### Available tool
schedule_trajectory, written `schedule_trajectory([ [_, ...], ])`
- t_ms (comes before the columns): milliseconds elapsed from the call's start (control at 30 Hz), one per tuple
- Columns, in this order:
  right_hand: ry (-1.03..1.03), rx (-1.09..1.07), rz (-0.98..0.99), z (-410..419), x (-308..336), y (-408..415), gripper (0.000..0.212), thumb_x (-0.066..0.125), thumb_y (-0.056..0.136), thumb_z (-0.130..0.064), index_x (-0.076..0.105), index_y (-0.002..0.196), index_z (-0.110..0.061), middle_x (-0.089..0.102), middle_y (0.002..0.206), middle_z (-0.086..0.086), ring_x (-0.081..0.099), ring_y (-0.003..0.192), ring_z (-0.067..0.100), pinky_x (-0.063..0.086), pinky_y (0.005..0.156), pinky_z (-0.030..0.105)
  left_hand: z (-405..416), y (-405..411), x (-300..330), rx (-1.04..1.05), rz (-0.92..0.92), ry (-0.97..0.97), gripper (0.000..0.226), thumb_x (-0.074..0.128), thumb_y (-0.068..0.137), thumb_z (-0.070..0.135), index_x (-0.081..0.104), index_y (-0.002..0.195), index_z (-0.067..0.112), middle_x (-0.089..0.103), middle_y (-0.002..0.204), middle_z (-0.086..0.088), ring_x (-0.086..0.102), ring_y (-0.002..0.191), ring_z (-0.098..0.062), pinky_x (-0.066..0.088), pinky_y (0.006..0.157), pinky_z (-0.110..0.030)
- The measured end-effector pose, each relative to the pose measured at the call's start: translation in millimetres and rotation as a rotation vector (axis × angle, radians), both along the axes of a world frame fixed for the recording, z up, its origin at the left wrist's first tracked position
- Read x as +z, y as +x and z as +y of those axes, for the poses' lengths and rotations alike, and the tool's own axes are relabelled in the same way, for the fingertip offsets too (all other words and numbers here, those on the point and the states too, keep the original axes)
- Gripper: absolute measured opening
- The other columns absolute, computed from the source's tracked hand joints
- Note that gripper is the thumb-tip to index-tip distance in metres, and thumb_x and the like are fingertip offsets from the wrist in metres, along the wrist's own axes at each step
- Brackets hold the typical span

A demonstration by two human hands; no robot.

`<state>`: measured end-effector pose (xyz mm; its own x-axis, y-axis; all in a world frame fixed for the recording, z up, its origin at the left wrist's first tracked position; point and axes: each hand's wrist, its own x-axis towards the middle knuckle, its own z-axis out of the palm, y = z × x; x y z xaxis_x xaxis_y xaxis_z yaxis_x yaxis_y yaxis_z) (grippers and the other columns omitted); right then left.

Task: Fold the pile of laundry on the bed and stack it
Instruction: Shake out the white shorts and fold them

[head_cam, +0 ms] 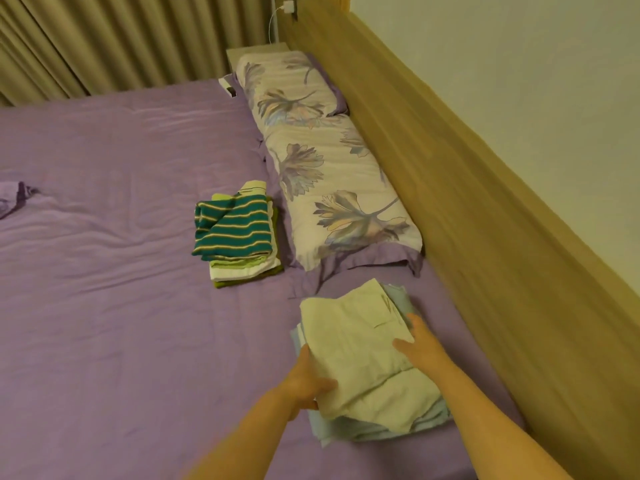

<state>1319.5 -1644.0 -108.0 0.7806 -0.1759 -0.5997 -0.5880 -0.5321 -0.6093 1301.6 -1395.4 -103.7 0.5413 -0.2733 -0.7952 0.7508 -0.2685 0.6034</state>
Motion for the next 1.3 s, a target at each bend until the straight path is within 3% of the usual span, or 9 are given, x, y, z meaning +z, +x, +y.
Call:
schedule_trajectory([
  [100,-0.270,0.195,0.002,1.9,-17.0,-13.8,0.066,0.051,0.097,-0.021,0.014,0.151,-0.013,0.036,0.149,0.009,0.040,0.133,0.025,0.035,0.103,0.031,-10.4,-8.7,-13.5,-0.068,-0.105,0.149,0.093,0.061,0.089,0.005,-0.005,0.151,0.029,0.025,0.150,-0.006,0.036,0.132,-0.032,0.049,0.093,-0.051],
  [267,-0.735,0.431,0.005,0.7,-16.4,-9.7,0.057,0.033,0.103,-0.028,0.004,0.151,-0.019,0.042,0.145,-0.002,0.056,0.116,0.009,0.047,0.087,0.022,-17.5,-10.1,-23.8,-0.098,-0.129,0.231,0.085,0.058,0.093,0.013,-0.003,0.151,0.027,0.020,0.153,-0.008,0.036,0.132,-0.033,0.042,0.102,-0.050],
  [433,-0.511,0.127,0.083,-0.4,-25.9,-15.0,0.045,0.047,0.098,-0.023,0.033,0.138,-0.010,0.059,0.120,0.011,0.059,0.106,0.029,0.050,0.080,0.038,-15.7,-15.6,-34.9,-0.220,-0.135,0.397,0.090,0.059,0.093,0.022,-0.008,0.152,0.025,0.035,0.147,-0.014,0.046,0.126,-0.034,0.046,0.097,-0.042],
  [533,-0.525,0.081,0.067,2.8,-24.8,-23.3,0.045,0.053,0.095,-0.023,0.038,0.135,-0.008,0.052,0.129,0.013,0.052,0.115,0.031,0.048,0.086,0.040,-4.4,-31.5,-34.5,-0.291,-0.176,0.440,0.079,0.056,0.094,0.024,0.003,0.153,0.020,0.048,0.139,-0.015,0.051,0.122,-0.031,0.043,0.100,-0.036],
  [633,-0.674,0.215,-0.042,16.5,-15.2,-28.6,0.050,0.052,0.095,-0.035,0.037,0.138,-0.013,0.043,0.142,0.006,0.034,0.134,0.024,0.038,0.105,0.038,14.1,-43.4,-25.5,-0.302,-0.139,0.437,0.072,0.059,0.093,0.026,0.017,0.151,0.016,0.050,0.138,-0.015,0.050,0.124,-0.028,0.041,0.094,-0.026],
  [733,-0.619,0.311,-0.174,47.8,-3.1,-32.5,0.048,0.050,0.095,-0.037,0.040,0.138,-0.019,0.040,0.145,0.001,0.025,0.139,0.021,0.029,0.111,0.036,39.9,-49.1,-11.6,-0.293,-0.131,0.480,0.071,0.058,0.093,0.029,0.018,0.151,0.017,0.045,0.143,-0.011,0.046,0.129,-0.023,0.037,0.099,-0.024],
  [1000,-0.396,0.727,-0.280,176.1,19.8,-66.6,0.049,0.042,0.099,-0.037,0.028,0.145,-0.026,0.031,0.149,-0.007,0.031,0.135,0.011,0.027,0.108,0.021,144.5,-93.8,37.8,-0.383,-0.151,0.544,0.059,0.054,0.095,0.038,0.034,0.146,0.018,0.051,0.136,-0.009,0.051,0.122,-0.025,0.041,0.098,-0.031],
  [1133,-0.354,0.949,-0.301,268.1,32.8,-91.5,0.060,0.043,0.098,-0.038,0.017,0.150,-0.023,0.028,0.152,-0.003,0.032,0.137,0.014,0.030,0.108,0.025,219.3,-139.5,58.6,-0.383,-0.140,0.641,0.056,0.050,0.096,0.042,0.037,0.145,0.019,0.046,0.141,-0.009,0.047,0.126,-0.027,0.040,0.104,-0.036],
  [1300,-0.359,1.162,-0.426,398.1,49.4,-149.1,0.053,0.041,0.097,-0.041,0.027,0.146,-0.025,0.032,0.148,-0.009,0.031,0.136,0.008,0.026,0.108,0.023,321.3,-220.6,74.5,-0.299,-0.171,0.804,0.055,0.048,0.095,0.047,0.040,0.143,0.021,0.047,0.141,-0.005,0.047,0.127,-0.025,0.040,0.104,-0.036],
])
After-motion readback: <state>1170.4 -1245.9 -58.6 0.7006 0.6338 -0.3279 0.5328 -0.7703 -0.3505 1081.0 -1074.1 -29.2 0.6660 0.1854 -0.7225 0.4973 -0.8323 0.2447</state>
